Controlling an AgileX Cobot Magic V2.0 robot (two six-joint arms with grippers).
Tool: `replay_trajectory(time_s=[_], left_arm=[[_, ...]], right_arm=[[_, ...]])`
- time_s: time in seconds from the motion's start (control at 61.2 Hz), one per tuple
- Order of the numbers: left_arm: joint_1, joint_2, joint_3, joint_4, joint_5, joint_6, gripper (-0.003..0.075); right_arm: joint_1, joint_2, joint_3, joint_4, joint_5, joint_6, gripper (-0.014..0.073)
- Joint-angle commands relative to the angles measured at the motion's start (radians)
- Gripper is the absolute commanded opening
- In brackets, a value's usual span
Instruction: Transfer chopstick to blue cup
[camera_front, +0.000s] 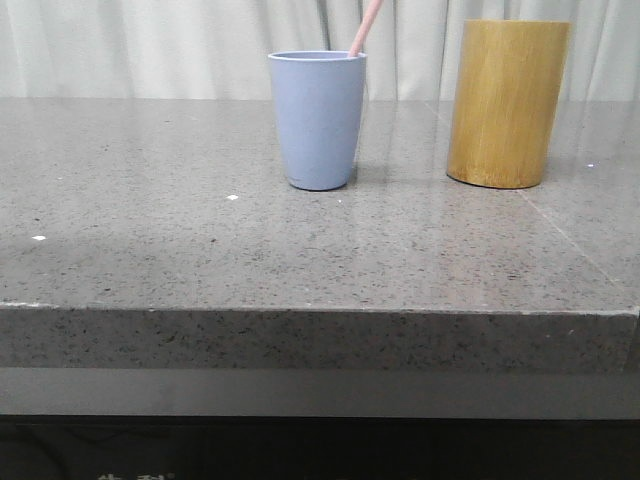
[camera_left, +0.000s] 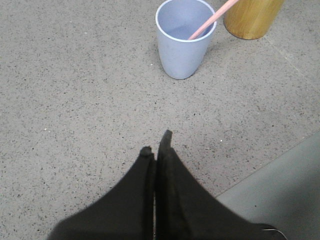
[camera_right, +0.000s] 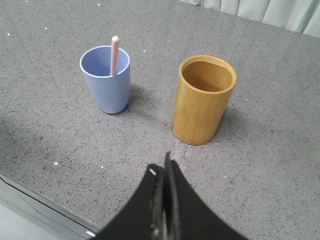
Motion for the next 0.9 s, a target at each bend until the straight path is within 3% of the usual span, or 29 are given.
replay_trajectory(time_s=[0.0,0.098,0.18,0.294,0.49,0.653,0.882], left_arm=[[0.006,-0.044,0.006,-0.001,-0.099,0.000,-0.0019],[0.053,-0.106,0.097,0.054,-0.191,0.002,-0.0019],[0.127,-0.194,0.225,0.061,-0.359,0.002,-0.0019],[0.242,-0.352,0.461,0.054,-0.614,0.002,-0.0019],[0.394,-0.672,0.848,0.021,-0.925,0.002,-0.0019],[0.481,-0.901,1.079,-0.036,-1.045,0.002,-0.0019],[0.521,-1.047,1.249,-0.039,-1.146,-0.002,-0.0019]], right_arm=[[-0.007,-0.003,-0.023,-0.007,-0.076,0.002,-0.0067],[-0.007,-0.003,-0.023,-0.007,-0.077,0.002,-0.0067],[-0.007,-0.003,-0.023,-0.007,-0.077,0.002,-0.0067],[-0.007,-0.003,-0.023,-0.007,-0.077,0.002,-0.0067],[-0.007,-0.003,-0.023,-0.007,-0.077,0.002,-0.0067],[-0.007,-0.003,-0.023,-0.007,-0.077,0.002,-0.0067],[-0.007,-0.003,-0.023,-0.007,-0.077,0.002,-0.0067]])
